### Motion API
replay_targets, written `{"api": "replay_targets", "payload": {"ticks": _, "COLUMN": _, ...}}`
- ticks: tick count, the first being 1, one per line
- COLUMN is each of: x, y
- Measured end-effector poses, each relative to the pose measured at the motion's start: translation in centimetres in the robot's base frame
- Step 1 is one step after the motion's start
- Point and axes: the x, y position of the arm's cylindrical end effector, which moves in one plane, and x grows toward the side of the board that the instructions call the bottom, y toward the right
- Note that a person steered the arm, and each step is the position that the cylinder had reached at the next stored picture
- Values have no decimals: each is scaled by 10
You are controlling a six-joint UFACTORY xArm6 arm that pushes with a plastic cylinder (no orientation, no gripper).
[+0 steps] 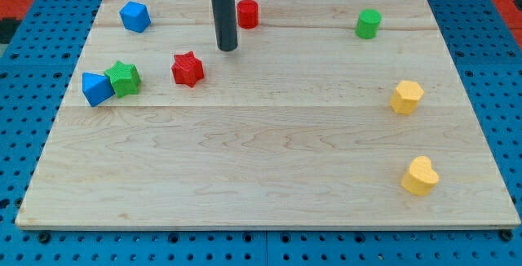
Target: Keep green circle horizontal right to red star
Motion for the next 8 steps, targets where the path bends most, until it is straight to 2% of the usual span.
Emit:
{"api": "replay_targets", "payload": {"ticks": 2, "x": -89, "y": 129}}
{"api": "replay_targets", "payload": {"ticks": 3, "x": -115, "y": 204}}
{"api": "replay_targets", "payload": {"ticks": 4, "x": -106, "y": 268}}
{"api": "replay_targets", "payload": {"ticks": 5, "x": -47, "y": 272}}
{"api": "replay_targets", "payload": {"ticks": 6, "x": -42, "y": 217}}
{"api": "replay_targets", "payload": {"ticks": 7, "x": -69, "y": 244}}
{"api": "replay_targets", "payload": {"ticks": 8, "x": -97, "y": 238}}
